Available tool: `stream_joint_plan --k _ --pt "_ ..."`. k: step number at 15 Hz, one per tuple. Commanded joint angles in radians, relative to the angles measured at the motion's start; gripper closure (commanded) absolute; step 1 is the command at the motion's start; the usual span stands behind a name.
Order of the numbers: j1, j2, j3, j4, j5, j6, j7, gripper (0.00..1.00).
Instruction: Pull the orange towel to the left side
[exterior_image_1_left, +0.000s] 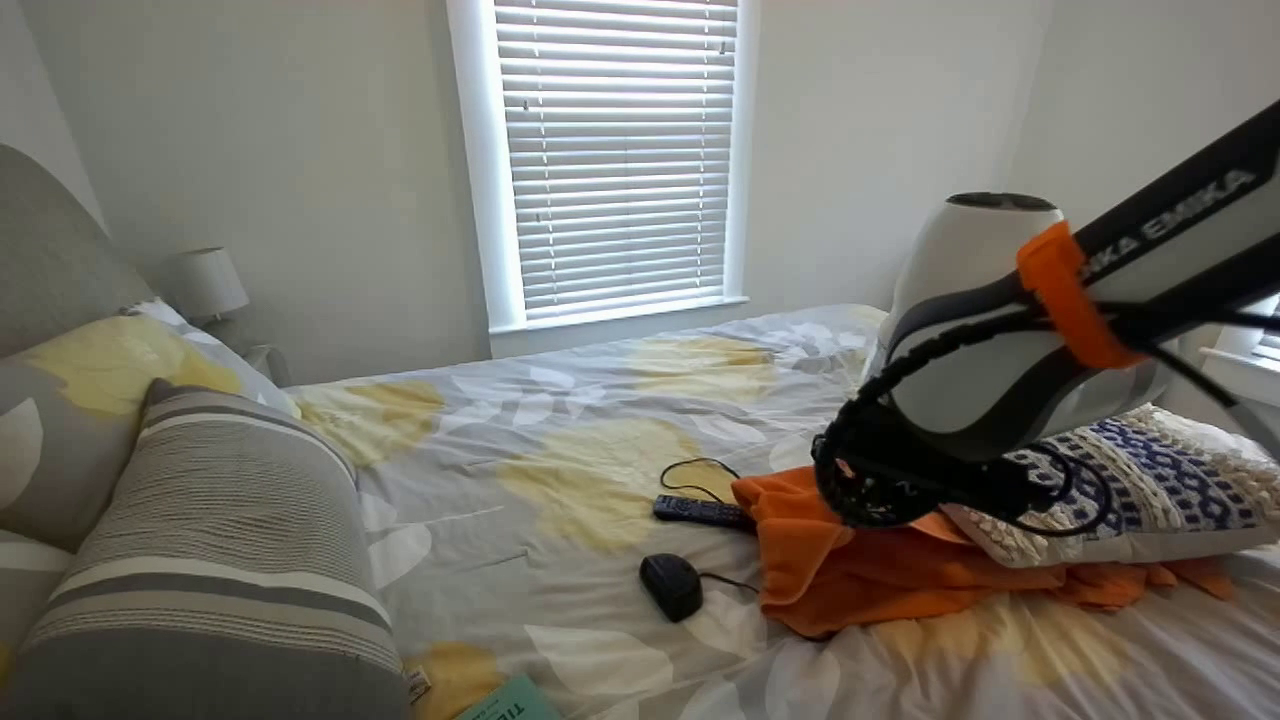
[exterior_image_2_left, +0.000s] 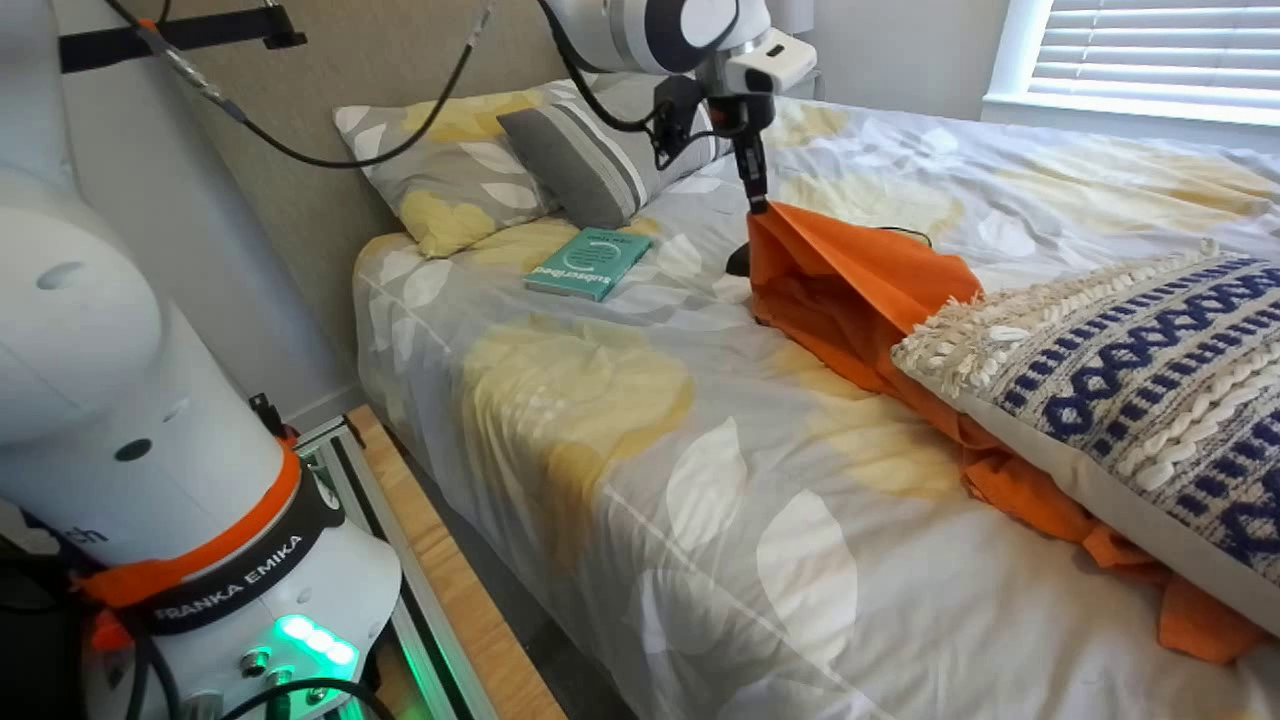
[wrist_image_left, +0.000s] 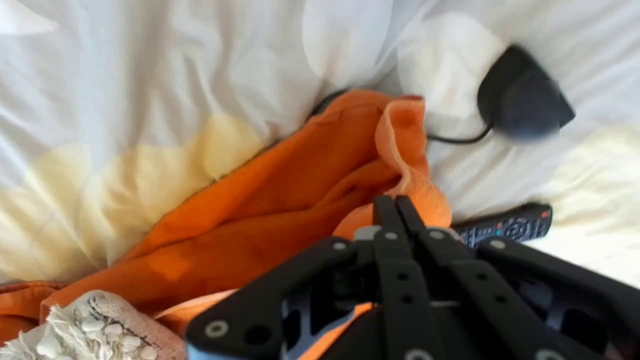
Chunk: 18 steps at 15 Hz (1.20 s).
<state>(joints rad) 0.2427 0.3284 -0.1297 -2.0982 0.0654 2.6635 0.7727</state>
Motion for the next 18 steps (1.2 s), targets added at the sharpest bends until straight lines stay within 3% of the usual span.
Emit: stream_joint_plan --k 1,5,10,18 --pt "-0.079 -0.228 0.120 -0.164 0.100 -0.168 -0.176 0.99" --pt "-0.110 -0.394 0.164 -0.223 0.242 -0.372 -0.369 0.99" --pt "-0.133 -0.498 0.157 -0.225 0.277 -0.606 -0.471 0.99" --pt "-0.154 -0.467 0.172 -0.198 0.248 -0.585 -0.441 0.99"
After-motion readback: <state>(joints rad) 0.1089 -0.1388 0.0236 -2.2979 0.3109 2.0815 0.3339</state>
